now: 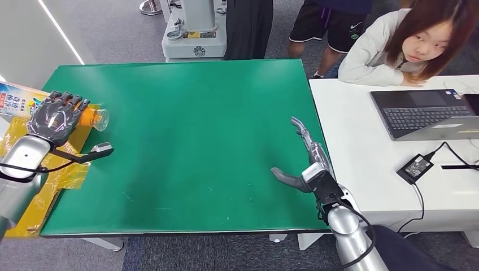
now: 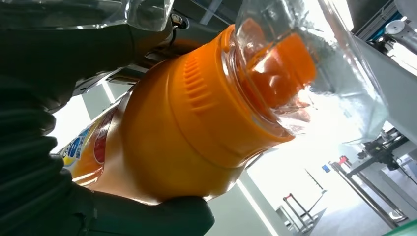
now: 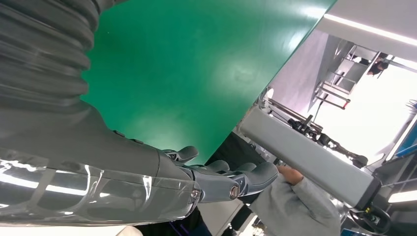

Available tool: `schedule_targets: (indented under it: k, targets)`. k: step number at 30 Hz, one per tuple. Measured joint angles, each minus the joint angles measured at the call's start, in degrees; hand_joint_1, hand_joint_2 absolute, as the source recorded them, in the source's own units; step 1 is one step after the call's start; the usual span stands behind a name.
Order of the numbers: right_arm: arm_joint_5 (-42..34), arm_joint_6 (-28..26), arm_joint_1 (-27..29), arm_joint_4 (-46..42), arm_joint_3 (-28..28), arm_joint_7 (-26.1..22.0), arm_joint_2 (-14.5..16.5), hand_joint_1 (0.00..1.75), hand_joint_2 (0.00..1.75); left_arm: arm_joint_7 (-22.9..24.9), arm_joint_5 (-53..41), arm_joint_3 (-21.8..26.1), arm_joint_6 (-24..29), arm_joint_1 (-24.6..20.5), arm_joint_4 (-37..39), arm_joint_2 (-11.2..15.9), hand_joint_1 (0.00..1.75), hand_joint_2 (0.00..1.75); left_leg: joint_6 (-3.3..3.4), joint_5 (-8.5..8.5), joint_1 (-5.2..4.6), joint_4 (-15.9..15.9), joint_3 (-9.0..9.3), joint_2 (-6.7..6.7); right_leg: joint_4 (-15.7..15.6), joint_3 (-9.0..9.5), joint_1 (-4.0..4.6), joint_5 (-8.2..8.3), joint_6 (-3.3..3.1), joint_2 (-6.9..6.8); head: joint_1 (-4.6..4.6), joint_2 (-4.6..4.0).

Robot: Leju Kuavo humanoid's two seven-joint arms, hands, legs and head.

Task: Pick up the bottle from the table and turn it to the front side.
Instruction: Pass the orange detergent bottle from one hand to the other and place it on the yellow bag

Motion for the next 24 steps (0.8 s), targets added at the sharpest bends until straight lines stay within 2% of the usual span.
schedule_targets:
  k: [8, 17, 24]
  targets:
    - [0.34, 0.03, 0.00, -0.07, -0.03, 0.01, 0.00, 0.00, 1.75, -2.39, 0.00, 2.59, 0.37, 0.98, 1.15, -0.50, 1.75, 1.75, 0.00, 0.00, -0.01, 0.01, 0.00, 0.00, -0.02, 0.00, -0.01, 0.00, 0.00, 0.00, 0.01, 0.00]
    - [0.41, 0.43, 1.44, -1.85, -0.48, 0.25, -0.01, 0.00, 1.75, -5.54, 0.00, 2.85, 0.55, 1.02, 5.09, -2.89, 1.75, 1.75, 0.00, 0.00, -0.01, 0.01, 0.00, 0.02, -0.02, -0.01, -0.01, 0.00, 0.00, 0.01, 0.01, 0.00]
    - [0.43, 0.89, 1.91, -2.43, -0.57, 0.34, -0.04, 0.00, 1.75, -6.58, 0.40, 3.29, 0.61, 1.15, 7.09, -3.66, 1.75, 1.75, -0.01, -0.01, 0.00, 0.01, 0.00, 0.02, -0.02, -0.02, 0.00, 0.00, 0.00, 0.02, 0.01, 0.00]
